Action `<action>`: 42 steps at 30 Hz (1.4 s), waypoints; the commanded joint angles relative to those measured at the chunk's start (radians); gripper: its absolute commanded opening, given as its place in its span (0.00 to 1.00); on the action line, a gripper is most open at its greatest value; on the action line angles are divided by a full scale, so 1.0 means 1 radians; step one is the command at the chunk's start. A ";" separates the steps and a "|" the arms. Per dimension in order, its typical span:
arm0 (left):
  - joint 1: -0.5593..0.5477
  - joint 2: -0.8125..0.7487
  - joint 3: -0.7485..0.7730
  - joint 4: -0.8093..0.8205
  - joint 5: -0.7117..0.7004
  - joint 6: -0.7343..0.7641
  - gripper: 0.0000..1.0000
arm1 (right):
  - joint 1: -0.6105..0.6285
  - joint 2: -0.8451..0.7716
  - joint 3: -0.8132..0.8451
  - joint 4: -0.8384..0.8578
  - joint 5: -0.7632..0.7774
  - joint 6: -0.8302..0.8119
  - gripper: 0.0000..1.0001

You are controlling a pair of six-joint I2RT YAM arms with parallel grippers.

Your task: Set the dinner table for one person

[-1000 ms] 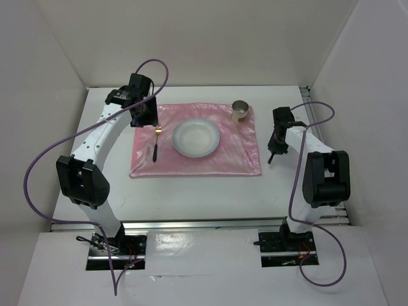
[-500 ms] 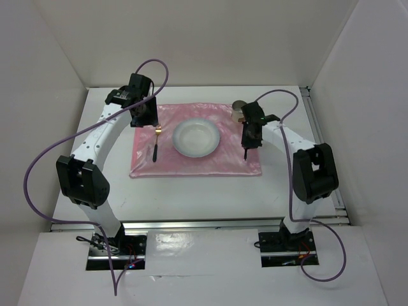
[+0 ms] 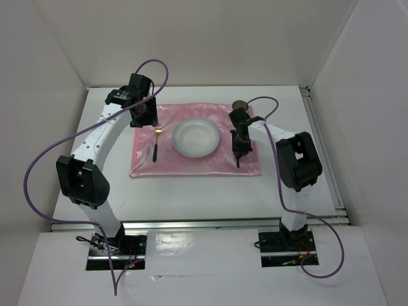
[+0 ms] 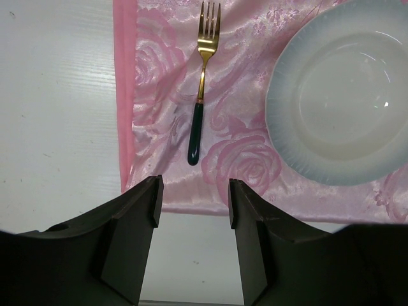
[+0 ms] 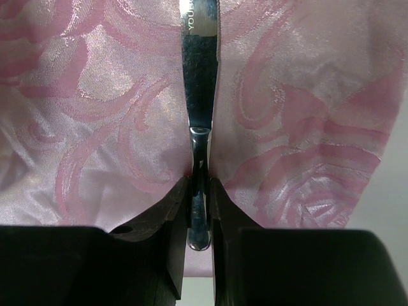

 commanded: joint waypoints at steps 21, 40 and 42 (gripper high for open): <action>-0.004 -0.016 0.006 0.002 -0.007 0.018 0.62 | 0.030 0.047 0.103 -0.032 0.087 -0.005 0.26; 0.007 -0.089 -0.028 -0.001 0.067 -0.013 0.62 | 0.010 -0.319 0.078 -0.069 0.112 -0.013 1.00; 0.007 -0.090 -0.040 -0.001 0.067 -0.013 0.64 | -0.002 -0.365 0.057 -0.058 0.098 0.022 1.00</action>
